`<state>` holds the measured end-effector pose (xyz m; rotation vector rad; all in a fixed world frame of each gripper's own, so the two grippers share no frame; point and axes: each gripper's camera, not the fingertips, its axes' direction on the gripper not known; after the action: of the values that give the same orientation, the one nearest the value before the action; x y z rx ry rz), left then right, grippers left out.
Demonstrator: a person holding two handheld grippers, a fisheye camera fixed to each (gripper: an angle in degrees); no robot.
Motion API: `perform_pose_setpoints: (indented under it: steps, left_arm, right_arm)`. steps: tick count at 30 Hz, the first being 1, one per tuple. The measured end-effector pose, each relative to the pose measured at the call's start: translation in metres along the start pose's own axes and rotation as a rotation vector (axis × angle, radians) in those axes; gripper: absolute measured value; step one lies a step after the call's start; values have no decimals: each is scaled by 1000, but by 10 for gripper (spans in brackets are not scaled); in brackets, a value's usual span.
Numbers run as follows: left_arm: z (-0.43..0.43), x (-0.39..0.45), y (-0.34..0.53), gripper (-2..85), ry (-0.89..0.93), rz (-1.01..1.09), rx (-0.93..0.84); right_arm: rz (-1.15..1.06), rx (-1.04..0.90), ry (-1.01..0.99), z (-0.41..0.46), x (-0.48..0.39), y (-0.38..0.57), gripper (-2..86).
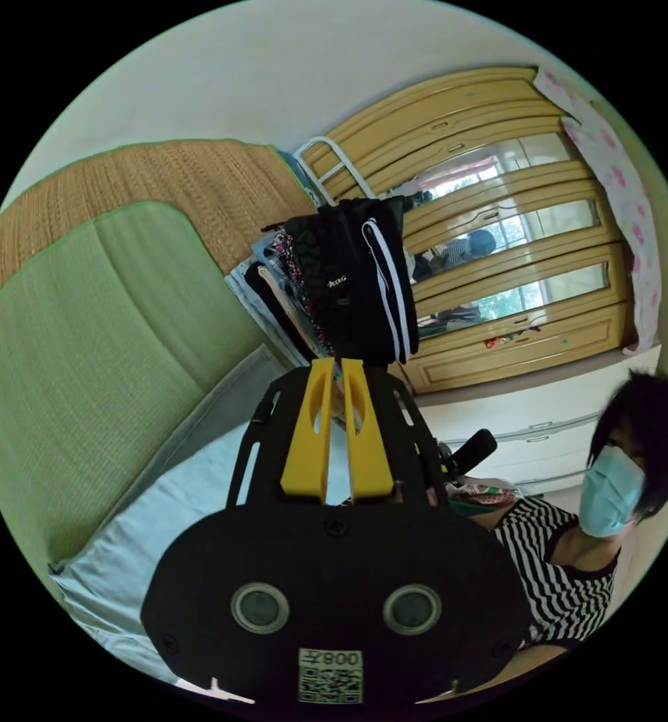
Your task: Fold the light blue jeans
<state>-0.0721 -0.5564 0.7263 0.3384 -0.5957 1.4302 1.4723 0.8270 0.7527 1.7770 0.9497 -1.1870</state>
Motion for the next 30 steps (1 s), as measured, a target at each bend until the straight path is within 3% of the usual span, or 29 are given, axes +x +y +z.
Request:
perform_pose_setpoints:
  steps: [10,25,30]
  left_arm:
    - [151,-58,-73,17,-163,-103,-202]
    - [275,-93,-122,6,-293,-76,-348]
    - [282,-93,-130,4,-254,-58,-269]
  right_arm:
    - [382,-94,-30,34,169,35,58]
    - [555,-153,-50,65,293,59,57]
    - [583,-158,-71,69,316,60,58]
